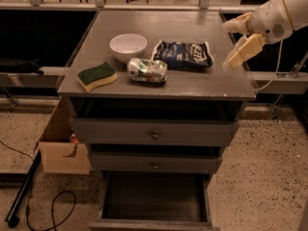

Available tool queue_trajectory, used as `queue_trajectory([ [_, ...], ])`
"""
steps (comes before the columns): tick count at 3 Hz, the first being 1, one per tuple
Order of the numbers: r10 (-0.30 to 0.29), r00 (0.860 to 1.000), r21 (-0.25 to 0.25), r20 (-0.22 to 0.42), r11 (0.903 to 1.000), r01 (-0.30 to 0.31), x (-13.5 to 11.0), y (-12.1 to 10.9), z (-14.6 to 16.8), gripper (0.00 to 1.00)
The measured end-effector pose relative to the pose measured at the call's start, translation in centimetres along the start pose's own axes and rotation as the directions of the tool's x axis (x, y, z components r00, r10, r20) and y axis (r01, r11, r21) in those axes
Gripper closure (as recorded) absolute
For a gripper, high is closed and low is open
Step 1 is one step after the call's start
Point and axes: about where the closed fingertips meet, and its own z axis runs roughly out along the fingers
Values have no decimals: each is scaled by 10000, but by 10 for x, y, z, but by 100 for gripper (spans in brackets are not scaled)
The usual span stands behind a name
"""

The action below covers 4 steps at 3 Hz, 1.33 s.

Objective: Place blue chip bag into bottom drawer

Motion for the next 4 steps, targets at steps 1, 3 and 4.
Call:
queue_trajectory([
  [1,312,9956,-235,888,9993,-293,3,-13,12,0],
  [3,439,9988,1102,-201,9930,-414,2,-26,26,0],
  [4,684,9974,1256,-225,9900,-650,2,-44,29,0],
])
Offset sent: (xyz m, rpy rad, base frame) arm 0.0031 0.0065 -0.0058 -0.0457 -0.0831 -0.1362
